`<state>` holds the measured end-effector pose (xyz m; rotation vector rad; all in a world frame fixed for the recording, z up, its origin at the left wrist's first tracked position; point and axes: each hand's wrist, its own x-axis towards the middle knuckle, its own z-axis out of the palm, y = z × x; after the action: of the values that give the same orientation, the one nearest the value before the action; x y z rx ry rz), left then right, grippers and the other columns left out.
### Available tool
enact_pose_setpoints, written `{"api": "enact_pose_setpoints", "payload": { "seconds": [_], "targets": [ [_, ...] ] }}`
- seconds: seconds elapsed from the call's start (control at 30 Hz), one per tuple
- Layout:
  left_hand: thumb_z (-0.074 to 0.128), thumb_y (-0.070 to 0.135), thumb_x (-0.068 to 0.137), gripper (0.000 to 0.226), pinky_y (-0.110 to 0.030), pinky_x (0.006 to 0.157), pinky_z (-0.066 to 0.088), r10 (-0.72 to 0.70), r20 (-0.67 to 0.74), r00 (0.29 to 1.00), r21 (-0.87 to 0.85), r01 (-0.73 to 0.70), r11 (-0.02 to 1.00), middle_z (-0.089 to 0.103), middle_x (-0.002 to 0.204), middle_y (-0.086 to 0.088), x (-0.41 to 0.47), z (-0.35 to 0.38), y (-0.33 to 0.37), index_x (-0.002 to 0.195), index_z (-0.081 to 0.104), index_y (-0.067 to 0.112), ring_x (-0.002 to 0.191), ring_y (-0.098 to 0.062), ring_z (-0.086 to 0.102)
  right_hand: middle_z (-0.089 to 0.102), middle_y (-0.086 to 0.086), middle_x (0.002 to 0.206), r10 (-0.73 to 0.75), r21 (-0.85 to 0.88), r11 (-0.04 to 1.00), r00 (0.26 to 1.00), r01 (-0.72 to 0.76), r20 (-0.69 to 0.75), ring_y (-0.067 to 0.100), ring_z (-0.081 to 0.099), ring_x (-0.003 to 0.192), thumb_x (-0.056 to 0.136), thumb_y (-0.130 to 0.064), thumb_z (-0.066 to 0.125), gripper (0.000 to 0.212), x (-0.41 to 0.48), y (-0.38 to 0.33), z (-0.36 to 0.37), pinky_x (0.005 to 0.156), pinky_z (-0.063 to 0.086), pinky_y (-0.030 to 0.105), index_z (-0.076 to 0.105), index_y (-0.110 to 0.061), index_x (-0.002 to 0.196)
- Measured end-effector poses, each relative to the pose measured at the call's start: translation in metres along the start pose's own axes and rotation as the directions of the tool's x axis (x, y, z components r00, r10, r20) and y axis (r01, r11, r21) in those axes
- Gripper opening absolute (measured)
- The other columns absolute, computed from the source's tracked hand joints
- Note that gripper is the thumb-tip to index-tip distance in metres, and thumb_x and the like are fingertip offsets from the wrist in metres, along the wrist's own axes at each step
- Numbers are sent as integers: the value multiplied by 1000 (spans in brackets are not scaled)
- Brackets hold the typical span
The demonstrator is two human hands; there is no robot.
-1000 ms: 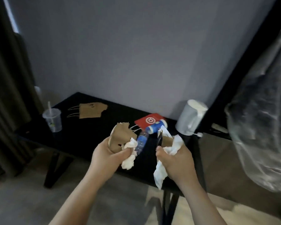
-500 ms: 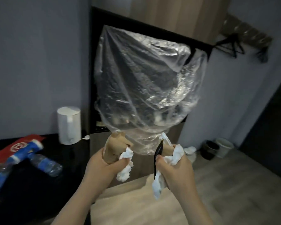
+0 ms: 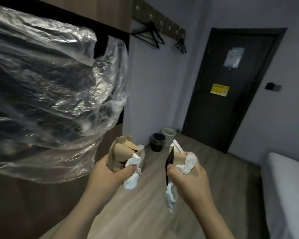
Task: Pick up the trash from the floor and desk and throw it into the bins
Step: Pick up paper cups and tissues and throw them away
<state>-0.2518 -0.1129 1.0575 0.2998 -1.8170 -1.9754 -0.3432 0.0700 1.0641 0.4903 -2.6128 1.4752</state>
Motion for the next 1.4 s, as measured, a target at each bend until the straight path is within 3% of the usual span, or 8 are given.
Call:
{"api": "enact_pose_setpoints", "payload": {
  "seconds": [0.17, 0.3, 0.5, 0.77, 0.97, 1.03, 1.1, 1.4],
  "targets": [
    [74, 21, 68, 21, -37, 59, 44, 3, 69, 998, 39, -6, 999, 72, 74, -8, 79, 39, -21, 86, 71, 12, 61, -19, 62, 69, -3, 74, 47, -42, 998, 997, -50, -67, 9, 66, 72, 60, -51, 50, 27, 68, 34, -4, 67, 56, 36, 43, -39, 83],
    [73, 4, 75, 10, -24, 47, 44, 35, 91, 995, 21, -37, 999, 68, 66, -8, 152, 57, -31, 82, 67, 1, 52, -18, 55, 67, -5, 79, 66, -65, 995, 989, -75, -131, 9, 65, 75, 60, -52, 50, 30, 136, 46, 5, 69, 56, 38, 44, -36, 84],
    [78, 7, 74, 12, -14, 48, 44, 50, 53, 997, 10, -51, 999, 68, 57, 5, 276, 73, -35, 73, 69, 14, 50, 1, 59, 67, -4, 74, 97, -71, 991, 979, -112, -177, 10, 65, 70, 60, -53, 51, 29, 246, 57, 23, 67, 57, 39, 45, -35, 83],
    [62, -13, 81, 8, -7, 37, 36, 51, 191, 980, -12, -50, 999, 61, 50, 1, 395, 139, -48, 77, 57, -9, 40, -2, 51, 62, -9, 76, 129, -44, 989, 963, -143, -235, 7, 63, 70, 64, -51, 55, 22, 366, 102, 19, 59, 46, 26, 43, -41, 80],
    [63, -10, 82, 14, -22, 40, 41, 32, 244, 969, -28, -27, 999, 63, 56, -10, 492, 197, -79, 71, 65, 0, 46, -17, 50, 60, -9, 72, 116, -43, 990, 962, -131, -249, 10, 63, 68, 63, -51, 54, 20, 474, 158, 5, 58, 50, 30, 39, -43, 75],
    [68, -6, 78, 11, -26, 42, 39, -2, 256, 967, -59, 17, 998, 60, 56, -13, 526, 220, -88, 70, 65, 0, 44, -21, 46, 60, -7, 70, 111, -27, 992, 964, -121, -241, 13, 65, 67, 63, -50, 53, 20, 514, 177, -2, 61, 56, 36, 37, -44, 73],
    [67, 2, 73, 7, -29, 47, 34, -28, 299, 954, -99, 60, 993, 55, 58, -16, 559, 242, -91, 75, 63, -2, 45, -22, 40, 61, -8, 73, 103, -20, 994, 966, -110, -236, 10, 65, 68, 63, -51, 54, 21, 552, 189, -10, 61, 55, 34, 37, -44, 74],
    [57, -9, 88, 13, -27, 42, 35, -3, 237, 971, -77, 22, 997, 49, 56, -16, 691, 322, -112, 76, 63, -6, 49, -20, 34, 54, -11, 56, 65, -28, 997, 979, -71, -193, 8, 59, 57, 64, -47, 53, 19, 715, 242, -38, 58, 53, 36, 35, -41, 66]
  ]
}}
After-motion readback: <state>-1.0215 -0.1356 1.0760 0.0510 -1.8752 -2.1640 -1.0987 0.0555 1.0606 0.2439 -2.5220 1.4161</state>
